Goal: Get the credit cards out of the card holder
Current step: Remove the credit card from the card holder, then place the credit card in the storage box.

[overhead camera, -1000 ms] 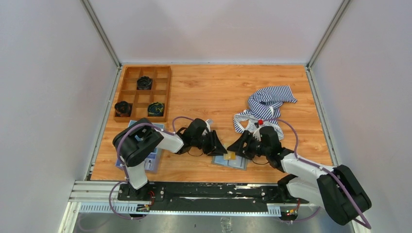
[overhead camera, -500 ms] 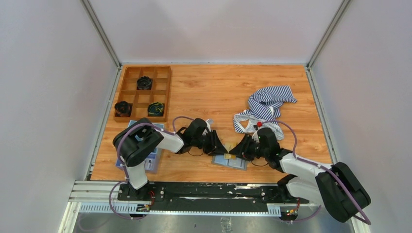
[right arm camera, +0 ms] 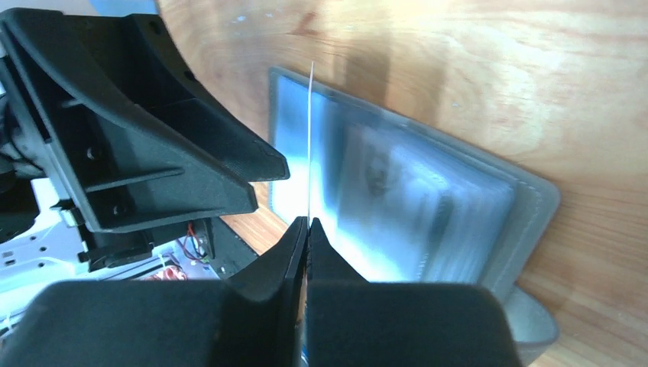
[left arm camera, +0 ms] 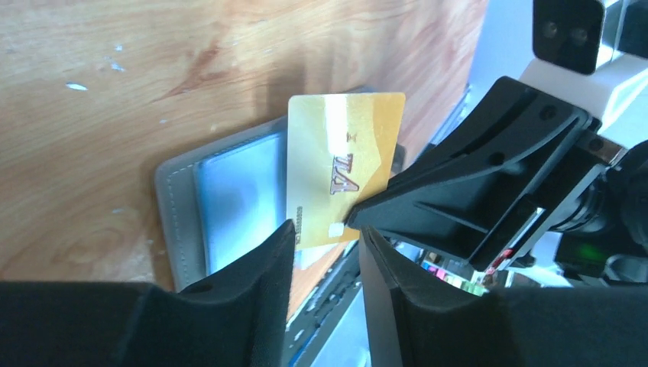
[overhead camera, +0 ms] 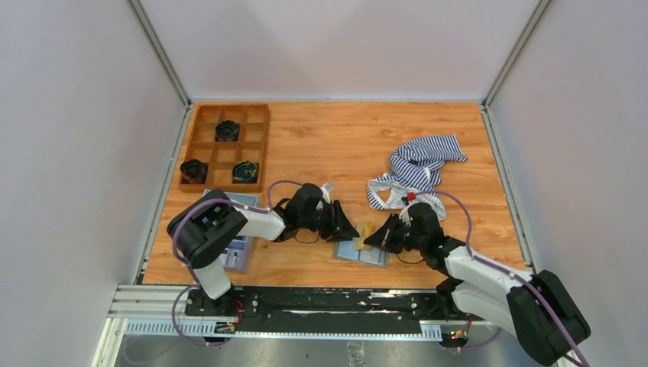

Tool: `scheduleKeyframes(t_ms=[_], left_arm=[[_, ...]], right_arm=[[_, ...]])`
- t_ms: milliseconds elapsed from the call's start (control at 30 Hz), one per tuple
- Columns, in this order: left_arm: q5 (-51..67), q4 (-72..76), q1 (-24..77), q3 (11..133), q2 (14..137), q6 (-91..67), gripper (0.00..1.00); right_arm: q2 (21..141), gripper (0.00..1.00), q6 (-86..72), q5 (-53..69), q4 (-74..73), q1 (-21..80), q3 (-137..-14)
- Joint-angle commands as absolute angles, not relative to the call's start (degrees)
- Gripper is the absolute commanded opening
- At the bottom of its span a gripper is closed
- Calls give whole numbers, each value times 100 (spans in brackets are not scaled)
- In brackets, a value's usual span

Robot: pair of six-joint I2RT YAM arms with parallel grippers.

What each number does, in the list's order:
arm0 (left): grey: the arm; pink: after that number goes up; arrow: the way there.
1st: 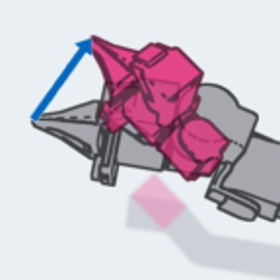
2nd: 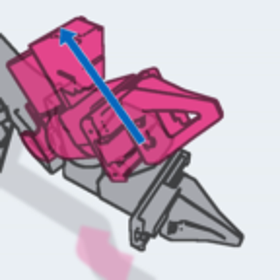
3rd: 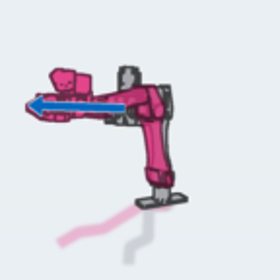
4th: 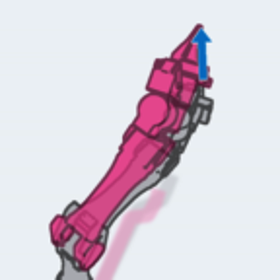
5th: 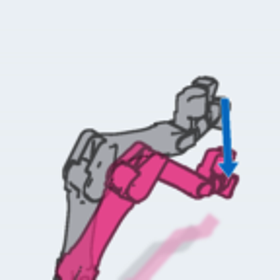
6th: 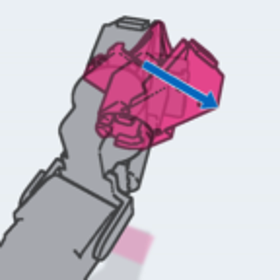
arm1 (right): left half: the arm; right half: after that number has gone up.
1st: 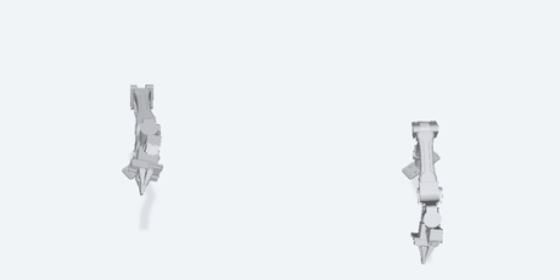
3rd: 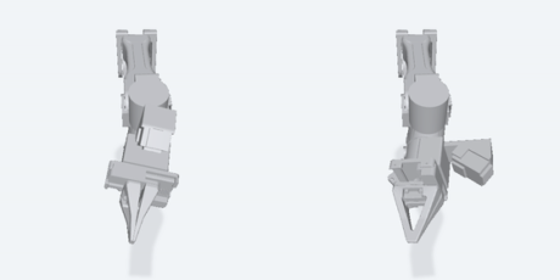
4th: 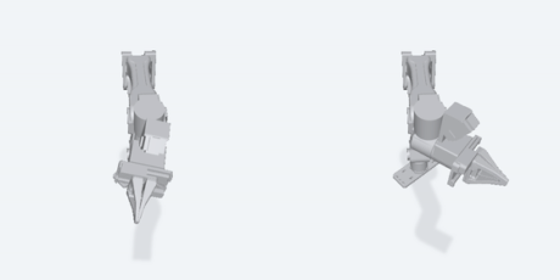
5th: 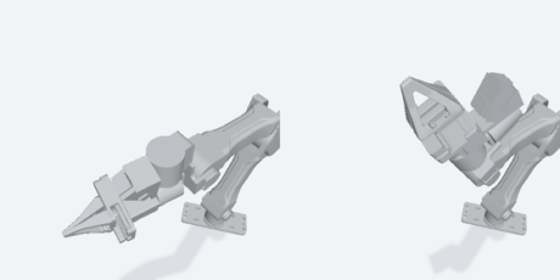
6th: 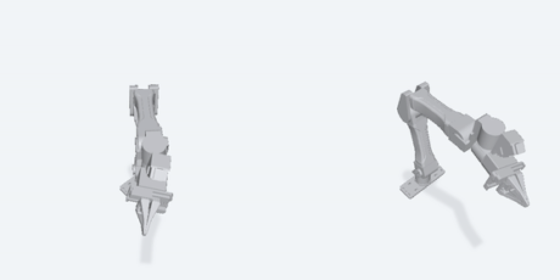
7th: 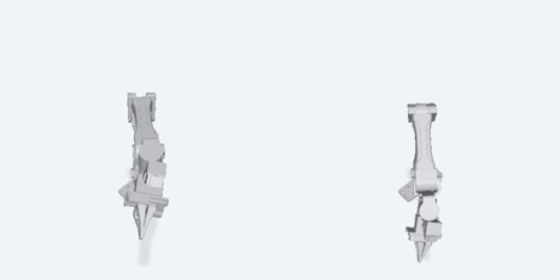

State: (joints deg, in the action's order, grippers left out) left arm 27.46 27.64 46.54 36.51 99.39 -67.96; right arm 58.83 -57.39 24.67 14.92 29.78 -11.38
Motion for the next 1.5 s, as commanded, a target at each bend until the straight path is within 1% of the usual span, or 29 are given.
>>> scheduleKeyframes(t_ms=[0,67,200,367,567,600,633,667,767,800,833,867,933,967,1000,1067,1100,1167,1233,1267,1333,1400,1467], left_arm=[[2843,2777,4591,3529,9578,-6764,44],[2889,2777,4574,3493,9501,-6743,47],[2963,2777,4570,3512,9417,-6693,47],[3056,2775,4570,3633,9231,-6683,43],[3109,2786,4570,3735,8946,-6762,40],[3112,2786,4570,3735,8899,-6779,37],[3111,2782,4570,3735,8871,-6805,33],[3099,2784,4570,3732,8844,-6829,27],[3073,2777,4570,3691,8783,-6892,5],[3054,2777,4570,3665,8774,-6911,0],[3042,2777,4570,3646,8766,-6917,0],[3027,2777,4570,3624,8761,-6935,0],[2988,2777,4550,3558,8688,-6957,0],[2962,2777,4519,3521,8609,-6971,0],[2922,2777,4473,3457,8503,-7003,0],[2861,2769,4324,3285,8126,-7104,0],[2806,2760,4184,3184,7918,-7173,0],[2635,2337,3956,3042,7401,-7145,0],[2123,978,3737,3185,6703,-6715,0],[1634,10,3653,3371,6346,-6461,0],[267,-2014,3513,3907,5678,-6121,0],[-728,-3158,3241,4299,5057,-5971,0],[-1207,-3763,2789,4433,4526,-5883,0]], right_arm=[[5217,0,-5531,2531,1381,3056,-1019],[4850,0,-5534,2588,1494,3056,-971],[4558,0,-5623,2821,1810,3056,-917],[4868,0,-5705,3224,2294,3061,-949],[5172,0,-5862,3411,2765,3067,-904],[5187,0,-5856,3430,2779,3067,-911],[5201,0,-5854,3436,2789,3067,-904],[5195,0,-5855,3417,2775,3065,-897],[5153,0,-5862,3355,2720,3067,-870],[5139,0,-5862,3331,2671,3067,-868],[5121,1,-5856,3309,2596,3067,-876],[5100,9,-5831,3280,2505,3061,-891],[5018,36,-5737,3200,2100,3063,-981],[4923,46,-5670,3136,1882,3059,-1029],[4792,52,-5582,3026,1591,3047,-1076],[4416,60,-5335,2706,880,3048,-1254],[4114,63,-5191,2519,526,3039,-1351],[3659,66,-5001,2092,58,3035,-1464],[3289,67,-4822,1808,-401,3005,-1515],[3185,68,-4752,1723,-560,2987,-1556],[3162,68,-4639,1671,-762,2976,-1613],[3292,68,-4595,1718,-780,2975,-1618],[3478,67,-4578,1794,-724,2977,-1602]])
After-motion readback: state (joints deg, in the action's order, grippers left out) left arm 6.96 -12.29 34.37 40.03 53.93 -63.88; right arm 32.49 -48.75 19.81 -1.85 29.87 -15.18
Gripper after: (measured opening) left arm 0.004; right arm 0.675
